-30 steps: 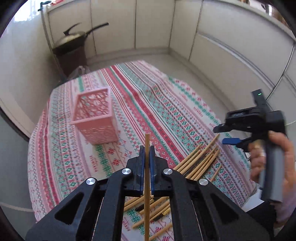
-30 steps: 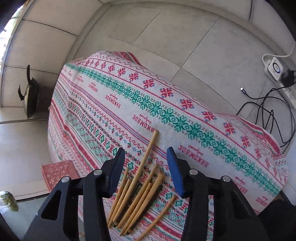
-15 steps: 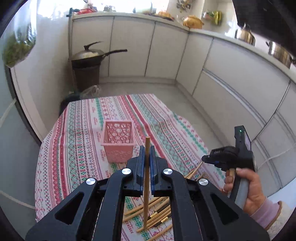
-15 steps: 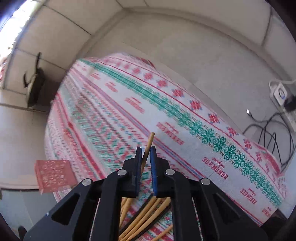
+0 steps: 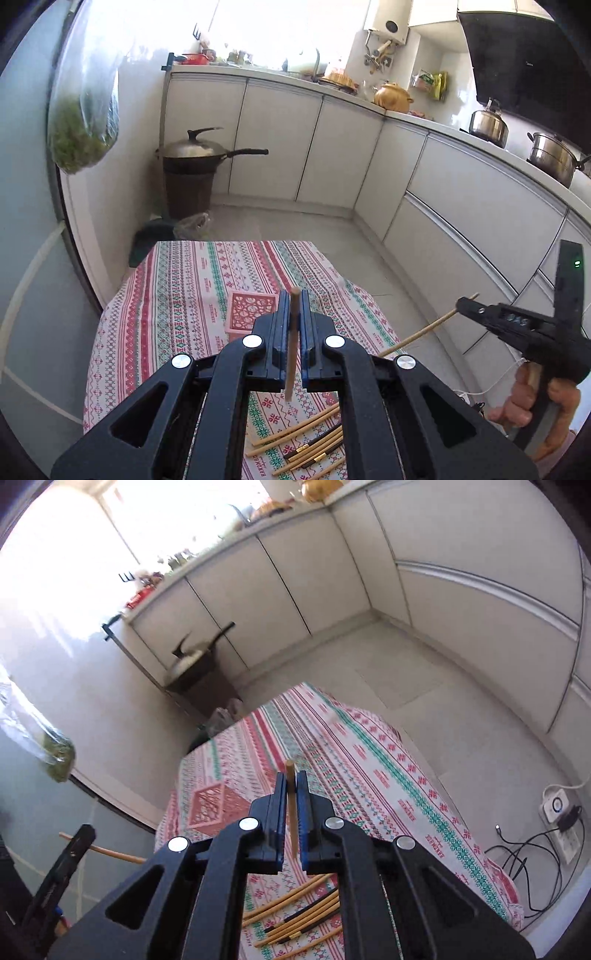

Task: Organize utensils
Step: 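Lower both chopsticks into the pink holder and open both tools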

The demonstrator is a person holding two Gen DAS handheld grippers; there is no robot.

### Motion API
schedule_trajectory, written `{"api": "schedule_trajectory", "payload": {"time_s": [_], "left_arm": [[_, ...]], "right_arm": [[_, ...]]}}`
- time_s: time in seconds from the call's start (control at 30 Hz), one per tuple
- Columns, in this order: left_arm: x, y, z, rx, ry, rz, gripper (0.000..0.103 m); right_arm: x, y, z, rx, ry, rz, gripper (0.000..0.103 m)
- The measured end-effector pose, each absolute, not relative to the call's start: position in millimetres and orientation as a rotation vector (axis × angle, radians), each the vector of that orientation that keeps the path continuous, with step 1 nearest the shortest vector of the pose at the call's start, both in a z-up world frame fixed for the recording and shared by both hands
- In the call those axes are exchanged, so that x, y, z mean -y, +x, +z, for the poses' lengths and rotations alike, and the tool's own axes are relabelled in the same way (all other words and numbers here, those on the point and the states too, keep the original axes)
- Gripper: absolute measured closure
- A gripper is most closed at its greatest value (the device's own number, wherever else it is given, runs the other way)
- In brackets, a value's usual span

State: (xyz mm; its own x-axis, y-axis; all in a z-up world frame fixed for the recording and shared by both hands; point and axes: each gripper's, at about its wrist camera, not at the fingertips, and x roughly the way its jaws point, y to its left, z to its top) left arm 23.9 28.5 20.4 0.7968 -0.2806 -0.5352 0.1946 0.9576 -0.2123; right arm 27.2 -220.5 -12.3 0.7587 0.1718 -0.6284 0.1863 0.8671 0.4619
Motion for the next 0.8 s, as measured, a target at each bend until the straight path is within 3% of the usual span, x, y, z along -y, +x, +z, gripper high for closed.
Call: {"api": "schedule_trajectory", "payload": {"time_s": [0.43, 0.6, 0.8], "left_arm": [[-59.6, 29.2, 89.4, -0.452, -0.223, -0.189, 0.099], [-57.2, 65.8, 102.2, -0.425, -0.228, -0.162, 0.099], [-56.1, 122.2, 78.1, -0.486, -0.251, -0.137, 0.096]], "right_arm": [[211.3, 42.6, 85.7, -0.53, 0.601, 0.149, 0.097], [200.7, 67.1, 92.9, -0.523, 0.592, 0.178, 0.097], [183.2, 106.3, 70.9, -0.601, 0.556, 0.199, 0.097]]}}
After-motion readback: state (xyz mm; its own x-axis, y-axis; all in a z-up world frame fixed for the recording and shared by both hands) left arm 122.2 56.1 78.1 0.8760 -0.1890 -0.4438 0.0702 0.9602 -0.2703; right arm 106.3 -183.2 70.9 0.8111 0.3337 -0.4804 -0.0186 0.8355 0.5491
